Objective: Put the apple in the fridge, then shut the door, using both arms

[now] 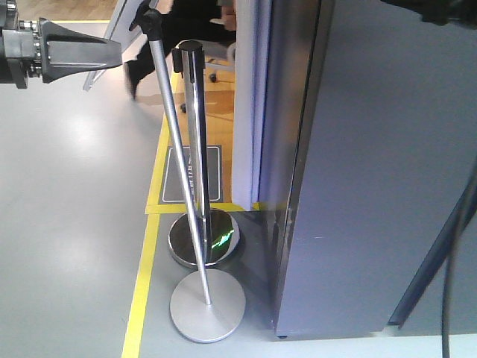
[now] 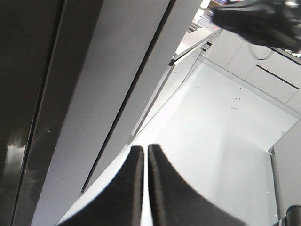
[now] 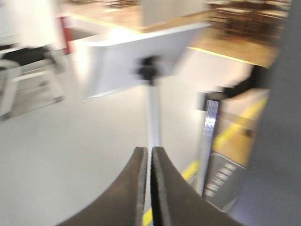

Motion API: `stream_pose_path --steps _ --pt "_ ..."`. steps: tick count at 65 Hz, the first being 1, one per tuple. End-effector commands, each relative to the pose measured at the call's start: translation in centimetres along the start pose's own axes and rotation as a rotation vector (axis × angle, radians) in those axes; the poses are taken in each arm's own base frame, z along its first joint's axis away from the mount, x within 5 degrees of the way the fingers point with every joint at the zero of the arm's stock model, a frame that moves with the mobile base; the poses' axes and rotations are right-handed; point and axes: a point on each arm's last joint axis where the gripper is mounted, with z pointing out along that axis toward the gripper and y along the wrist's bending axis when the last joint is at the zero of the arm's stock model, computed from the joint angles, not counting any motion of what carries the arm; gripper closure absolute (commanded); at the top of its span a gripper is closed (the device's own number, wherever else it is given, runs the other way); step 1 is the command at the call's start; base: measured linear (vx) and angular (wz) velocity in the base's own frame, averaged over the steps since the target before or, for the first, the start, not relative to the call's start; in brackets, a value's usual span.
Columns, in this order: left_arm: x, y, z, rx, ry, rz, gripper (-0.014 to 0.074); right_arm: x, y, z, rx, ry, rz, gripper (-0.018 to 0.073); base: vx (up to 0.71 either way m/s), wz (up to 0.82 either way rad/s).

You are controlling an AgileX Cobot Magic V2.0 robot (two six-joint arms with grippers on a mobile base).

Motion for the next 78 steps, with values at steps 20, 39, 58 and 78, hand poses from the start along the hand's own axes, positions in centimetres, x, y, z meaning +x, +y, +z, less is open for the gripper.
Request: stream_pose_path --steps 20,39,58,78 --pt "4.4 -5.9 -1.1 0.162 0.110 -0.018 0.0603 -2.4 6.9 -6.0 -0.031 0.059 -0.108 0.0563 0.00 0.00" --pt "14.0 -7.6 -2.9 -0.053 0.039 -0.169 0.0603 5.3 10.5 -8.3 0.166 -0.032 0.011 0.0563 0.00 0.00" --pt "22.3 -8.5 -4.9 -0.220 -0.229 -0.348 0.0603 16.9 15.9 -10.9 0.264 -0.003 0.038 0.0563 0.00 0.00" --pt "25.4 -8.2 -5.0 -0.155 -0.340 -0.552 0.0603 21.5 18.3 -11.5 0.235 -0.004 0.027 0.0561 0.00 0.00"
